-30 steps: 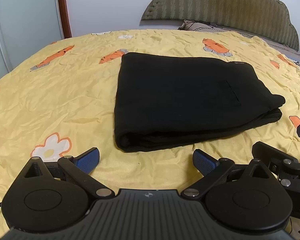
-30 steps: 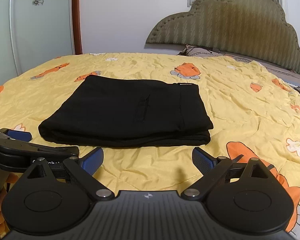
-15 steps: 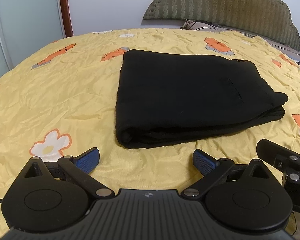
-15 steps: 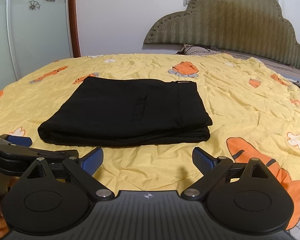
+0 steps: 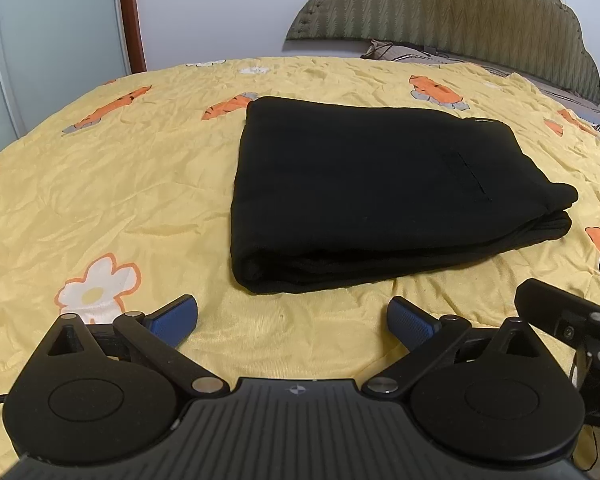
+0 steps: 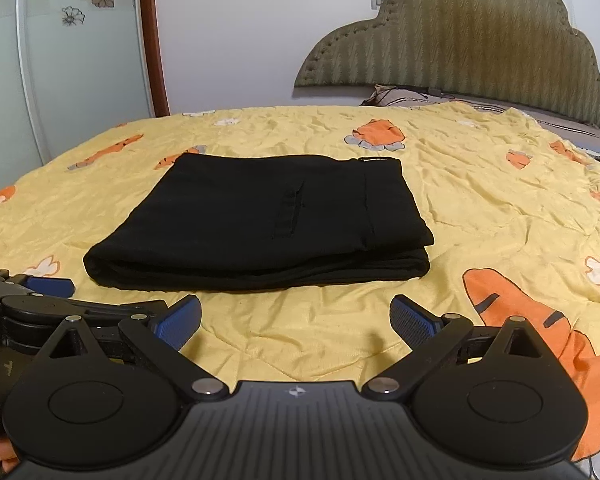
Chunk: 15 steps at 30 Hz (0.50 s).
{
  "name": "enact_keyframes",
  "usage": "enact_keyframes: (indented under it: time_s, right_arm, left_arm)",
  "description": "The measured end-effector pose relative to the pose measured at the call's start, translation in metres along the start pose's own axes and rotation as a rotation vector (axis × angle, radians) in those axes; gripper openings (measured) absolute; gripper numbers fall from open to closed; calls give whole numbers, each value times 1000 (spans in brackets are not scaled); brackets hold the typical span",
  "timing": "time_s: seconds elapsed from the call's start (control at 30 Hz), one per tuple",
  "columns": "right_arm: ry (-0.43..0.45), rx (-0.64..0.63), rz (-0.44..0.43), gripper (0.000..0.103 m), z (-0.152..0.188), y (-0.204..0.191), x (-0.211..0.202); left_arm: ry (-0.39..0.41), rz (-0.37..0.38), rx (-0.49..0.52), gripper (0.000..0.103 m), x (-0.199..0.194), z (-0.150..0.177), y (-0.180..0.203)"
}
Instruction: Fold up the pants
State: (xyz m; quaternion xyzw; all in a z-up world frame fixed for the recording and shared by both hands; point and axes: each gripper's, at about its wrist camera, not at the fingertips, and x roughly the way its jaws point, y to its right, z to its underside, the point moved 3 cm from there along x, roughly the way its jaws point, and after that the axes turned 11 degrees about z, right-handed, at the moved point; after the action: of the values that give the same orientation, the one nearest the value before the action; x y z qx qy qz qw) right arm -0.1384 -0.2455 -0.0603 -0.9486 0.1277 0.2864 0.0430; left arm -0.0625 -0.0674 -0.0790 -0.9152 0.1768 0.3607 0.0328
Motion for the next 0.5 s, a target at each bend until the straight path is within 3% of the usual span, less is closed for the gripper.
enact_keyframes:
  time_s: [0.5]
  right_arm:
    - [3, -12, 2, 101, 1, -3, 1]
  left_arm:
    - [-2, 5, -7, 103, 1, -1, 0]
